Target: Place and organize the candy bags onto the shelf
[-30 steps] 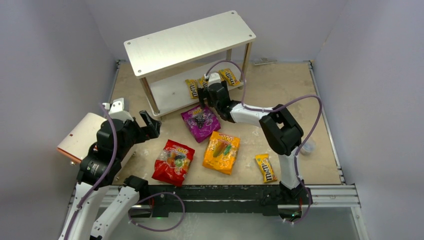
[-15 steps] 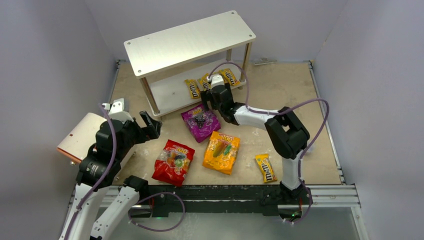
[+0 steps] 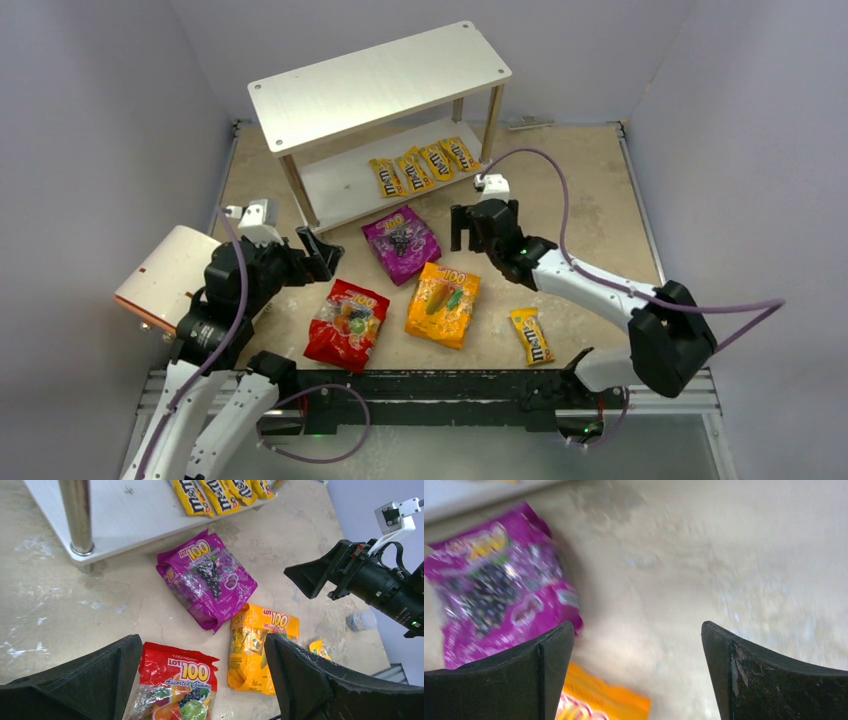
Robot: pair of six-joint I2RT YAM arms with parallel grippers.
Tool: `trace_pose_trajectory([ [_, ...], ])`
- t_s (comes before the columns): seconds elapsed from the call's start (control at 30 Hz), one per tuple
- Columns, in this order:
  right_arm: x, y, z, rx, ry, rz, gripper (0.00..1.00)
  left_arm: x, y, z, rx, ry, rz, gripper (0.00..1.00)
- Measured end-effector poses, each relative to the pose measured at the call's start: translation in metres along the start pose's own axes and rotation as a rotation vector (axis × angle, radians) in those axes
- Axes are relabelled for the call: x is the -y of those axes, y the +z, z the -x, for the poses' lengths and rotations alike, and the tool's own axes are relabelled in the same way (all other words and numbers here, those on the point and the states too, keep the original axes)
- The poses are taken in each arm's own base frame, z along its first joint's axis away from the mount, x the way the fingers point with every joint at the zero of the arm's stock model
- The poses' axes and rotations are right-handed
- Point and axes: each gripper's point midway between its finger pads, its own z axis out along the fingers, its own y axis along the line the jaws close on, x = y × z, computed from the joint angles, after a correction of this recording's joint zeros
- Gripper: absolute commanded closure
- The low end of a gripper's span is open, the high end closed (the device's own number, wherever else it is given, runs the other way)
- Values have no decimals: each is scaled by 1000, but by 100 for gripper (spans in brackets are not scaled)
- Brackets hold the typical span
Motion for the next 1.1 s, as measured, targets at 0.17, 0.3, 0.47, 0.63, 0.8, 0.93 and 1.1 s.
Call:
trace_pose_trajectory([
  [0.17,34,-32,-48,-194,58,-70,1,6,14,-12,-43,-2,-51,0],
  [0.3,70,-61,-79,-317,140,-126,4,13,22,-10,-50,-2,-84,0],
  [0.47,99,-94,-108,-432,261,-171,7,20,32,-12,-57,-9,-127,0],
  [0.63,101,-117,-146,-612,319,-185,6,24,40,-19,-83,-17,-158,0],
  [0.8,101,-126,-170,-748,345,-233,8,25,43,-21,-97,-19,-167,0],
  [0.93,99,-131,-185,-824,370,-250,9,26,41,-19,-87,-17,-172,0],
  [1.1,99,-138,-191,-845,399,-275,8,26,42,-19,-90,-18,-170,0],
])
